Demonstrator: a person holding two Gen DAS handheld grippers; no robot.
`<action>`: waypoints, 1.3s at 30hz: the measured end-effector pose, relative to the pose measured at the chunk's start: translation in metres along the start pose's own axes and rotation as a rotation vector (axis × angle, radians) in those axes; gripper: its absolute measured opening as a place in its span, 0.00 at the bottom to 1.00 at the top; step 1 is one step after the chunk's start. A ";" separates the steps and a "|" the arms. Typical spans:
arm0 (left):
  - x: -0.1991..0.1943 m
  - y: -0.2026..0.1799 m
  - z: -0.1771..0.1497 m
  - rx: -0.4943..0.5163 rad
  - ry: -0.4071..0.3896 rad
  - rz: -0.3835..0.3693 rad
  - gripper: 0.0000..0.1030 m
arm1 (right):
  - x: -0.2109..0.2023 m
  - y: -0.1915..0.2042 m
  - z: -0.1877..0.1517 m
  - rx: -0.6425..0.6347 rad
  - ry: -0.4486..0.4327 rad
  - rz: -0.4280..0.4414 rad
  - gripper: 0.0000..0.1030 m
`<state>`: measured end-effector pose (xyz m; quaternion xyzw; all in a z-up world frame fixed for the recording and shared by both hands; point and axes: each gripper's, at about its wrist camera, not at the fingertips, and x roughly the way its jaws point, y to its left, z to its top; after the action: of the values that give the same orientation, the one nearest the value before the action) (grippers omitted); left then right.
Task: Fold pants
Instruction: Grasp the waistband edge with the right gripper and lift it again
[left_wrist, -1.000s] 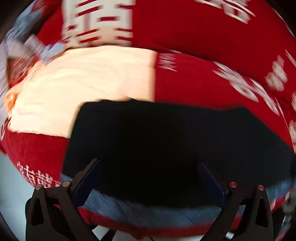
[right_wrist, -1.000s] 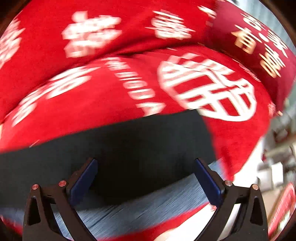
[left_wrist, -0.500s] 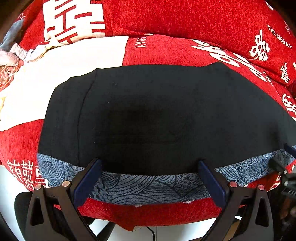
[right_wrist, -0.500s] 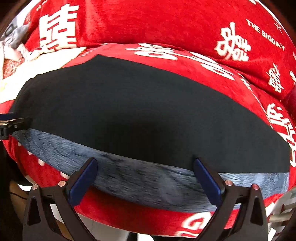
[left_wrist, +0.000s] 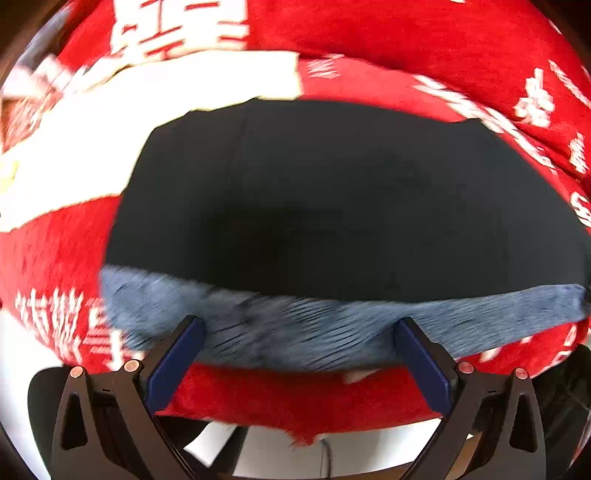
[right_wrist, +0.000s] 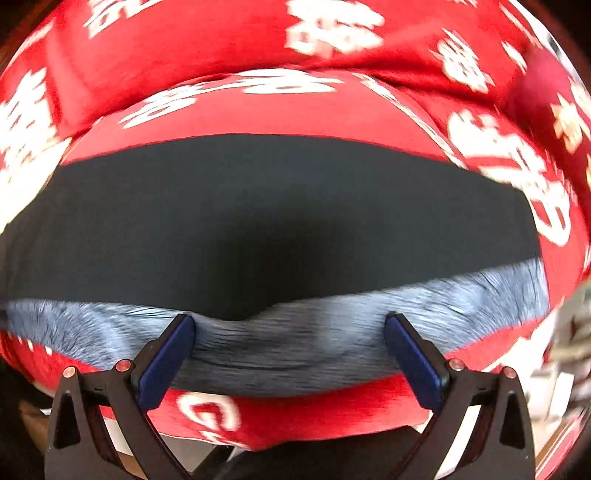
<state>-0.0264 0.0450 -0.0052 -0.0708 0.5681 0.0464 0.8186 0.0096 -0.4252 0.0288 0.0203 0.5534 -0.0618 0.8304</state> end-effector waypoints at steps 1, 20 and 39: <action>0.003 0.015 -0.003 -0.055 0.022 -0.036 1.00 | 0.002 -0.011 0.001 0.022 0.003 -0.020 1.00; -0.034 -0.098 0.057 0.084 -0.034 -0.083 1.00 | -0.024 -0.008 0.022 0.067 -0.058 -0.027 1.00; -0.002 -0.304 0.058 0.396 0.072 -0.084 1.00 | -0.016 -0.236 -0.002 0.491 -0.122 -0.128 1.00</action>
<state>0.0741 -0.2447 0.0363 0.0663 0.5916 -0.1029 0.7969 -0.0279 -0.6574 0.0509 0.1824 0.4707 -0.2478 0.8269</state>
